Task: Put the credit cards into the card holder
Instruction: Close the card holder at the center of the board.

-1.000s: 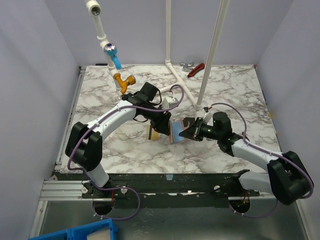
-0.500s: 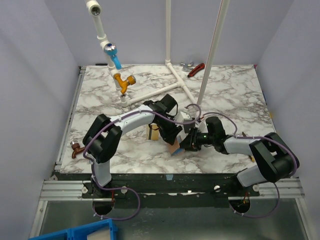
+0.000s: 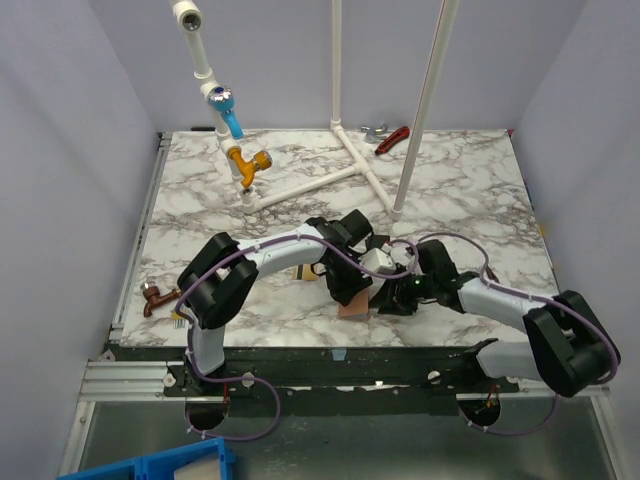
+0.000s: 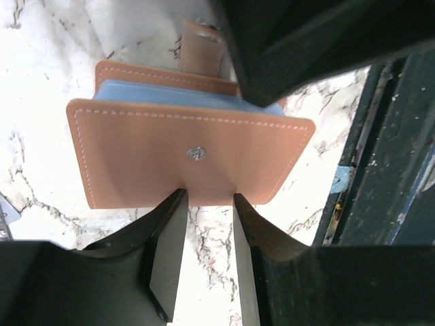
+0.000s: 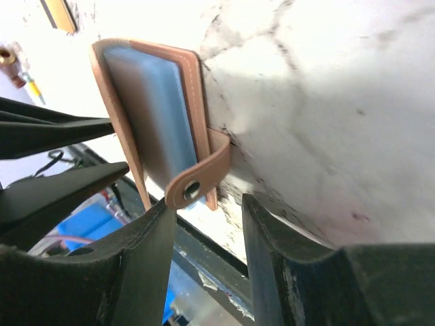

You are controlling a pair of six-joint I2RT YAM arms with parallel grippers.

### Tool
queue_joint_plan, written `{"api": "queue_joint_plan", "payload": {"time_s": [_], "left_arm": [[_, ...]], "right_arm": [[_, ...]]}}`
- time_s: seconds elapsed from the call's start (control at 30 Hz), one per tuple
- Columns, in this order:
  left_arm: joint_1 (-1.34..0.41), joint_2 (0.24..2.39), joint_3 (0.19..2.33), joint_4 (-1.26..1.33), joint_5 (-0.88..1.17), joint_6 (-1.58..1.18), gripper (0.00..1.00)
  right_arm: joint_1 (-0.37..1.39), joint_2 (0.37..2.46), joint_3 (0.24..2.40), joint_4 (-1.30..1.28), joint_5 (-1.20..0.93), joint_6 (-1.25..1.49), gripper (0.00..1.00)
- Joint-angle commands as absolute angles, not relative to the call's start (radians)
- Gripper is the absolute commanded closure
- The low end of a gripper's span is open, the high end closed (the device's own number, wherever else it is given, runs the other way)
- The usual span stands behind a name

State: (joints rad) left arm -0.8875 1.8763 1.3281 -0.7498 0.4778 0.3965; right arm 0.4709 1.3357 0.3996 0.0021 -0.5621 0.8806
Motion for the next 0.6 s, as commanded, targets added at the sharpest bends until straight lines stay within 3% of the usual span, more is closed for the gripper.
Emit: {"api": "queue_joint_plan", "payload": {"time_s": [0.0, 0.17, 0.43, 0.57], "left_arm": [[-0.891, 1.906, 1.323, -0.737, 0.406, 0.431, 0.65], [-0.912, 1.911, 1.322, -0.721, 0.374, 0.439, 0.65], [-0.956, 1.907, 1.296, -0.684, 0.307, 0.459, 0.65], [-0.976, 1.908, 1.278, -0.664, 0.273, 0.474, 0.65]], "right_arm": [[0.471, 1.214, 0.456, -0.277, -0.314, 0.847, 0.55], [0.470, 1.164, 0.471, -0.305, -0.248, 0.856, 0.58], [0.471, 1.262, 0.548, -0.275, -0.285, 0.844, 0.60], [0.470, 1.292, 0.571, -0.270, -0.270, 0.843, 0.71]]}}
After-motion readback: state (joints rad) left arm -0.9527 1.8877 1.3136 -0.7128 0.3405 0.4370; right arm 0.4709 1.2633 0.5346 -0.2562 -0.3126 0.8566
